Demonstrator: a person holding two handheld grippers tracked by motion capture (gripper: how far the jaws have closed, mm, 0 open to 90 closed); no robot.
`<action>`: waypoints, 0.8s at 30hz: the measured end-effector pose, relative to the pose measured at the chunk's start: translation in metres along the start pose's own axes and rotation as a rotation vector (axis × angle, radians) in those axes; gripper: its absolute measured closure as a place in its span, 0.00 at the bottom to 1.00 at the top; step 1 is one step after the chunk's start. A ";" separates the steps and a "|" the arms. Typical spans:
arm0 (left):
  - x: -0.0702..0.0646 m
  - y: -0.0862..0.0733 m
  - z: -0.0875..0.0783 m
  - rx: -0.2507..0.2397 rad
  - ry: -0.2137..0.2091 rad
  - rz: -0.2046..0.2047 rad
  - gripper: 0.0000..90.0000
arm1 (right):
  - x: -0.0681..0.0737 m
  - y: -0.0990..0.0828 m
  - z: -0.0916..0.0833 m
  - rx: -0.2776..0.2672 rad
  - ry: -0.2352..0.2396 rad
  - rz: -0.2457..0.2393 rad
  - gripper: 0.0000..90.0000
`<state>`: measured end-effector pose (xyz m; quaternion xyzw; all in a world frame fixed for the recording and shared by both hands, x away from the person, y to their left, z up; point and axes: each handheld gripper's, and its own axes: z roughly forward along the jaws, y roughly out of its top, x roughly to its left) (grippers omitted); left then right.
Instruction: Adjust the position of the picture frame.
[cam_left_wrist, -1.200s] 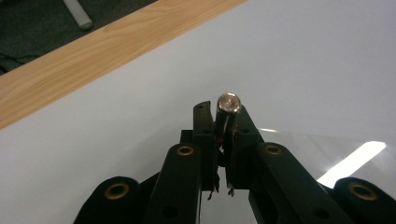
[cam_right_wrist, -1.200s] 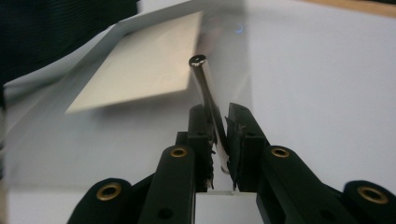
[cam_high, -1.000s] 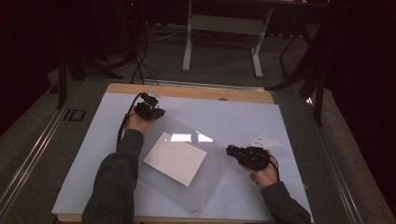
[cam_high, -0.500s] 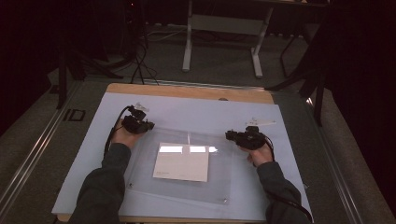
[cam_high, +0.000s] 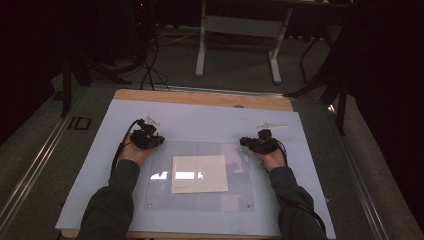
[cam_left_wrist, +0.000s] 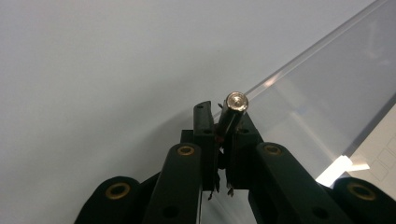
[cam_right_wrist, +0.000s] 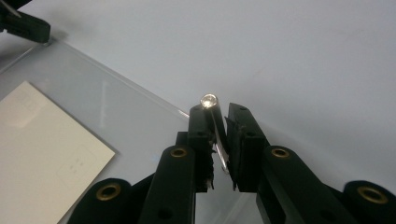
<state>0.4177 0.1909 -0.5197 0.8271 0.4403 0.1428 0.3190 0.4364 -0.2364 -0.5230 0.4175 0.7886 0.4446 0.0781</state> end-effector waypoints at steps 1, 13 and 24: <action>0.000 0.000 0.001 -0.007 0.002 -0.004 0.95 | 0.000 0.000 0.001 -0.002 -0.004 0.002 0.89; -0.003 -0.004 0.003 -0.047 0.025 -0.011 0.94 | -0.002 -0.005 0.002 -0.029 -0.011 0.011 0.89; -0.002 -0.008 0.004 -0.076 0.019 -0.031 0.93 | -0.001 -0.006 0.002 -0.035 -0.015 0.011 0.89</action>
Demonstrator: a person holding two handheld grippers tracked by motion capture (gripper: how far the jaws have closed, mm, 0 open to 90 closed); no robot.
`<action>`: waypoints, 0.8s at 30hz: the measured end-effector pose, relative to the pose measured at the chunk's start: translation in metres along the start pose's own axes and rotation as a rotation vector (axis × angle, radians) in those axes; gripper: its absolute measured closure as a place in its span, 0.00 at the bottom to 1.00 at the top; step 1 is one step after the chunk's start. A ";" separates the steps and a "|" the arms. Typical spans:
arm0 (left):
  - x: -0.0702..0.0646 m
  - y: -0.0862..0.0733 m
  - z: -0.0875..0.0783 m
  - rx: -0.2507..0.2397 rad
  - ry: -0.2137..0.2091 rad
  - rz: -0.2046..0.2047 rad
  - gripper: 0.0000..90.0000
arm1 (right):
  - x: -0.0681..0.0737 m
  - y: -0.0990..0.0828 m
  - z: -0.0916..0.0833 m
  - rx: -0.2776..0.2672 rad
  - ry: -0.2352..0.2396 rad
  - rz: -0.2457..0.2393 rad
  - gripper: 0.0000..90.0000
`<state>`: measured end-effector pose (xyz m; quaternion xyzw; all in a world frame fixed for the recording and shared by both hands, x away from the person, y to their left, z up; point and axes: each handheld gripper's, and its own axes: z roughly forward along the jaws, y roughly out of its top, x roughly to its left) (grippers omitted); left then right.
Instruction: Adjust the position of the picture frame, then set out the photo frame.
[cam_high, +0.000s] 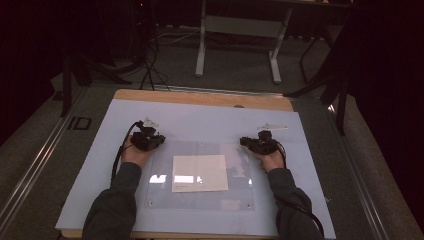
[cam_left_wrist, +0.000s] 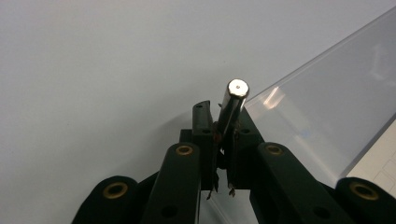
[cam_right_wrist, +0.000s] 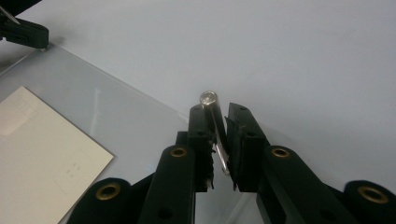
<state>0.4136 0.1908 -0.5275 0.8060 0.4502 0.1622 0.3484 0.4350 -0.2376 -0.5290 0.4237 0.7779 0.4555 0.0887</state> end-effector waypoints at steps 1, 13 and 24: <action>0.000 -0.001 0.000 -0.005 0.002 -0.002 0.93 | 0.000 0.000 0.000 0.000 0.001 0.001 0.89; -0.001 -0.007 -0.013 -0.095 -0.014 -0.030 0.74 | -0.001 -0.001 0.000 -0.008 0.008 0.009 0.89; 0.003 -0.011 -0.027 -0.206 -0.030 -0.056 0.68 | 0.000 -0.001 0.000 -0.011 0.001 0.000 0.89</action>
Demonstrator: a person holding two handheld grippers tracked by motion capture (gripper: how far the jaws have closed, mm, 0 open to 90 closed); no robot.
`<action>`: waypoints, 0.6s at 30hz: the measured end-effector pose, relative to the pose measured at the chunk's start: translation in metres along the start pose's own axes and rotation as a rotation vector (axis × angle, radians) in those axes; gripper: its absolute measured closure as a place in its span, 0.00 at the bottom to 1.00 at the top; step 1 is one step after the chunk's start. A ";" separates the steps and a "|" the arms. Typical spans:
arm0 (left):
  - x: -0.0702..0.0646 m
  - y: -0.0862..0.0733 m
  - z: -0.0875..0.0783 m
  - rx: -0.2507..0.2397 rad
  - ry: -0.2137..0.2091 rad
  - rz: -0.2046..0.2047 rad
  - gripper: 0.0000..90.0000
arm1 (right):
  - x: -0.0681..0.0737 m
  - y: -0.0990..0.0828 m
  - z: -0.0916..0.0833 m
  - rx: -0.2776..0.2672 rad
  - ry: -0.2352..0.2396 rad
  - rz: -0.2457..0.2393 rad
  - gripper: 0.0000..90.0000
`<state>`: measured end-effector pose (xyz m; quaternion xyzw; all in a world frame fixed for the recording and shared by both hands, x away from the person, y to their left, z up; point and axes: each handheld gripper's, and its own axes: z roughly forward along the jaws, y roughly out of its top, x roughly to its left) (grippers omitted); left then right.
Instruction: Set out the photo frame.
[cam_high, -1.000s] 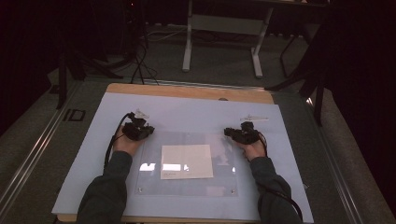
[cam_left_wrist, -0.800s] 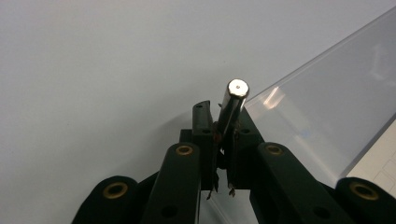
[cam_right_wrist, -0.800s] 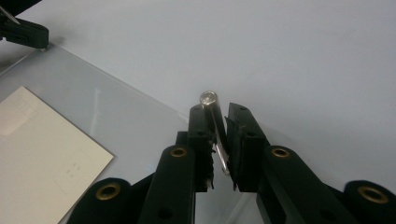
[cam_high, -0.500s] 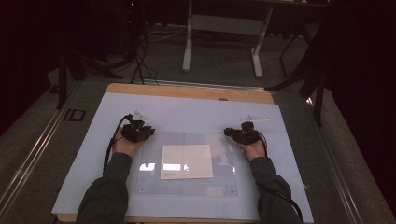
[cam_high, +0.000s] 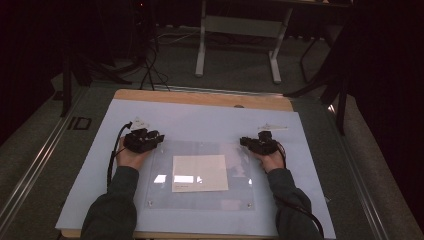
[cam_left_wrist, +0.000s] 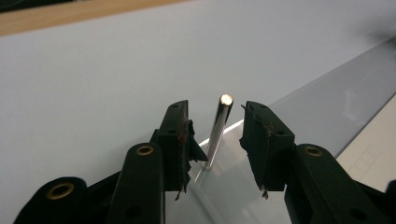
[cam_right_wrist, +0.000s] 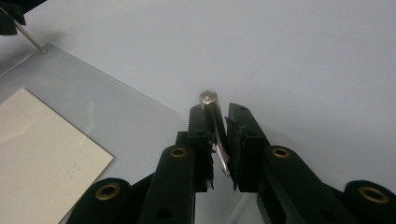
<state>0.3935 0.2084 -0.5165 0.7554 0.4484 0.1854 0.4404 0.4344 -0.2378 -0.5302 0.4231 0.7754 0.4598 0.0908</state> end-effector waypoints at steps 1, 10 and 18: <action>0.000 0.000 -0.001 -0.011 -0.005 0.002 0.70 | 0.000 0.000 0.000 -0.001 0.000 -0.001 0.89; -0.002 0.001 -0.001 -0.041 0.004 0.027 0.93 | 0.000 -0.001 0.000 -0.006 0.000 -0.002 0.89; -0.002 -0.003 0.004 -0.032 0.004 0.025 0.88 | 0.000 -0.001 0.000 -0.007 0.000 -0.004 0.89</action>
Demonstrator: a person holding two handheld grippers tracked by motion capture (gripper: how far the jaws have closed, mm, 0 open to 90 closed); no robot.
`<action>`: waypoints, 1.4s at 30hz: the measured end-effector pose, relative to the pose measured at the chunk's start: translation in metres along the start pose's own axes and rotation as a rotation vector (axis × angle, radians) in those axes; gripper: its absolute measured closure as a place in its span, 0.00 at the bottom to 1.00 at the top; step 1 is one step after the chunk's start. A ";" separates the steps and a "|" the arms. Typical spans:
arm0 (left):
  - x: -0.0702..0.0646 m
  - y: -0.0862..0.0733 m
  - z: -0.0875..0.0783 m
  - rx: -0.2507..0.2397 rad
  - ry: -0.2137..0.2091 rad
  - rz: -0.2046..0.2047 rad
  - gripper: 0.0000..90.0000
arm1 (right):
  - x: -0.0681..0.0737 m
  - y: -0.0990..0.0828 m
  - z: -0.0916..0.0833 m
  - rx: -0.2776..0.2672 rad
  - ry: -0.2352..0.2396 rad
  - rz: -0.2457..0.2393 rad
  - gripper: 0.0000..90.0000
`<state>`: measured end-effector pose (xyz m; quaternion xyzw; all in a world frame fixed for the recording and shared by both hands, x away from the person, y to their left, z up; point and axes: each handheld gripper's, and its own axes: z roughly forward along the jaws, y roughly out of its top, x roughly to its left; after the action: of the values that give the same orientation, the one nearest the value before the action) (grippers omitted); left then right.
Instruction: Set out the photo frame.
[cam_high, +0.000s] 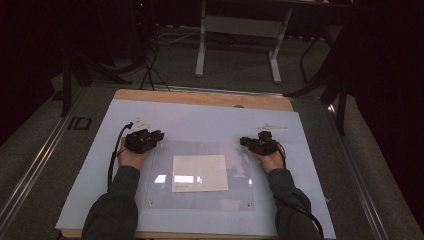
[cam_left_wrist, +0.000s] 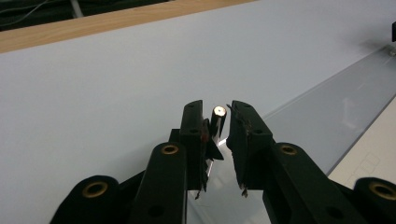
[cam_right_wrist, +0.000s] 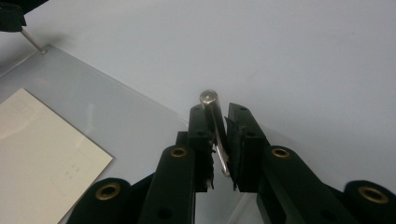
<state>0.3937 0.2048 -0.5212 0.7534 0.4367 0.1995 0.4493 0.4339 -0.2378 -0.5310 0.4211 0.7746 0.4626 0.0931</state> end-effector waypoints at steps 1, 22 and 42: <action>0.001 0.000 0.000 0.003 0.006 -0.001 0.91 | 0.000 0.000 0.000 0.000 0.001 0.000 0.89; 0.001 -0.004 0.000 -0.022 0.000 -0.024 0.93 | 0.017 0.005 -0.014 -0.070 -0.108 -0.140 0.91; -0.001 -0.006 -0.002 -0.026 0.014 -0.023 0.93 | 0.013 0.000 -0.014 -0.080 -0.083 -0.097 0.93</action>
<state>0.3890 0.2066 -0.5251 0.7411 0.4458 0.2051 0.4581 0.4188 -0.2369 -0.5199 0.3979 0.7705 0.4701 0.1643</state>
